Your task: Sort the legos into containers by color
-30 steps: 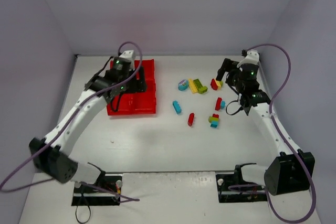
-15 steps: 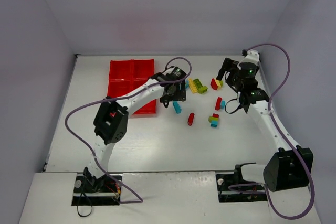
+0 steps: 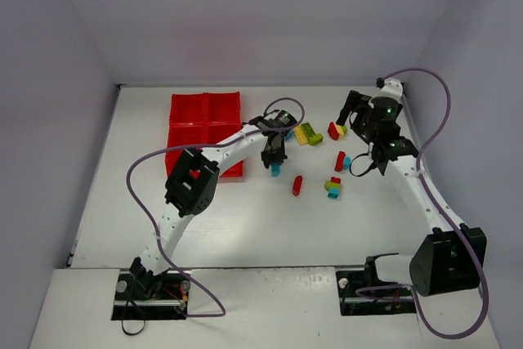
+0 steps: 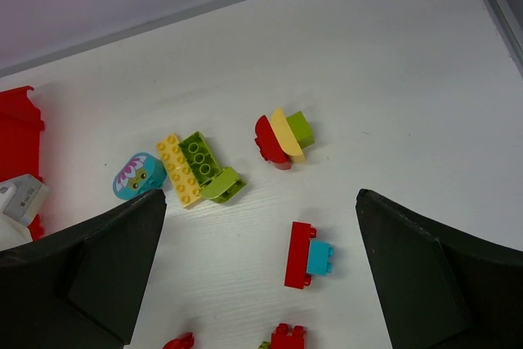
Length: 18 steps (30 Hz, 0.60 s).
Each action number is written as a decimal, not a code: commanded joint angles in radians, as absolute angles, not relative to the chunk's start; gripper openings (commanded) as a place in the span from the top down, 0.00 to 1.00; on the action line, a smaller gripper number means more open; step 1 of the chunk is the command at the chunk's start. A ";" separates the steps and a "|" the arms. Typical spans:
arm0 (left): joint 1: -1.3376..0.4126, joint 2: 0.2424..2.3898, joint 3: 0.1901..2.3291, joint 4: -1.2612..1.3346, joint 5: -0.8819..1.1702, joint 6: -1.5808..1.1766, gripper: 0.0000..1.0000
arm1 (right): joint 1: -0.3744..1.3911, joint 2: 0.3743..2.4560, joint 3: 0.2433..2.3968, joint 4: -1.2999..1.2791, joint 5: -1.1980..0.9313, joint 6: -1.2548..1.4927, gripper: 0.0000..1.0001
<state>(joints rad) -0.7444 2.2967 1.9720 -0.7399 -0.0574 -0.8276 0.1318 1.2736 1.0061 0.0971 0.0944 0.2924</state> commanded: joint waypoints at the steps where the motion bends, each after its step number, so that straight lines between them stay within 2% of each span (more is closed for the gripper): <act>1: -0.744 2.195 2.037 -0.767 -0.104 -0.750 1.00 | 0.129 1.279 1.035 0.147 0.121 0.308 0.02; 9: -0.620 1.973 2.065 -0.691 -0.224 -0.423 1.00 | 0.127 1.302 1.066 0.147 0.110 0.291 0.02; 14: -0.405 1.919 2.031 -0.565 -0.100 -0.264 1.00 | 0.127 1.318 1.077 0.147 0.086 0.284 0.01; 18: -0.282 1.960 2.075 -0.515 -0.071 -0.132 1.00 | 0.127 1.327 1.071 0.147 0.068 0.287 0.01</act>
